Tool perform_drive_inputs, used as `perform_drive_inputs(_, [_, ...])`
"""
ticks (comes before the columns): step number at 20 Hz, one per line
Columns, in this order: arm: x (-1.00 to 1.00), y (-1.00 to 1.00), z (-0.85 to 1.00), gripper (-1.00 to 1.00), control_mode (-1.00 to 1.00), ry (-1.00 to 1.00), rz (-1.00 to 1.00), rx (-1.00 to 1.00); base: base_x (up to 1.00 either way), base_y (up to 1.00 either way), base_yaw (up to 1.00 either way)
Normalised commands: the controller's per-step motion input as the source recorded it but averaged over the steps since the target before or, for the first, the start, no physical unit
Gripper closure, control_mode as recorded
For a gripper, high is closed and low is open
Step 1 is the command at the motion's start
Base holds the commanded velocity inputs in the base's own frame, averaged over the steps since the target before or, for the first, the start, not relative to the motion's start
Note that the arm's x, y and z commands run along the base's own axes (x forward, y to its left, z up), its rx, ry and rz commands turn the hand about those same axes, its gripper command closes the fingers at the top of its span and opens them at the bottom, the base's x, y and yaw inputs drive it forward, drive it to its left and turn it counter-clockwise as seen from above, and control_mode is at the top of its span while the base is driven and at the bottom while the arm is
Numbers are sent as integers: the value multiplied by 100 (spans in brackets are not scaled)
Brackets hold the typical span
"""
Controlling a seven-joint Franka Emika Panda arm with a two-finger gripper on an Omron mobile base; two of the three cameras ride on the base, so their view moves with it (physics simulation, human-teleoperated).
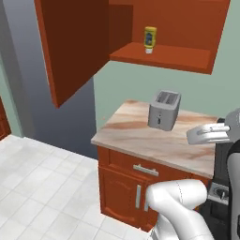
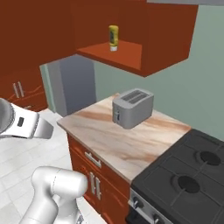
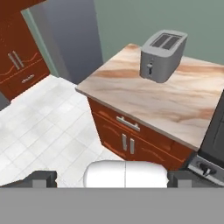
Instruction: Move the mustard and mayonnaise from the cabinet to the dining counter.
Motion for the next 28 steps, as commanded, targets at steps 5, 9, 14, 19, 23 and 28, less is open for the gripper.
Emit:
perform_drive_inputs(5, [0,0,0,-100,100,0,0,0,48,7,-42])
perform_drive_inputs(9, [0,0,0,-100,100,0,0,0,31,36,-45])
perform_drive_inputs(14, [0,0,0,-100,100,0,0,0,31,51,-29])
perform_drive_inputs(19, [0,0,0,-100,100,0,0,0,38,42,-24])
perform_drive_inputs(23, [0,0,0,-100,100,0,0,0,29,4,-34])
perform_drive_inputs(28, [0,0,0,-100,100,0,0,0,15,-9,-33])
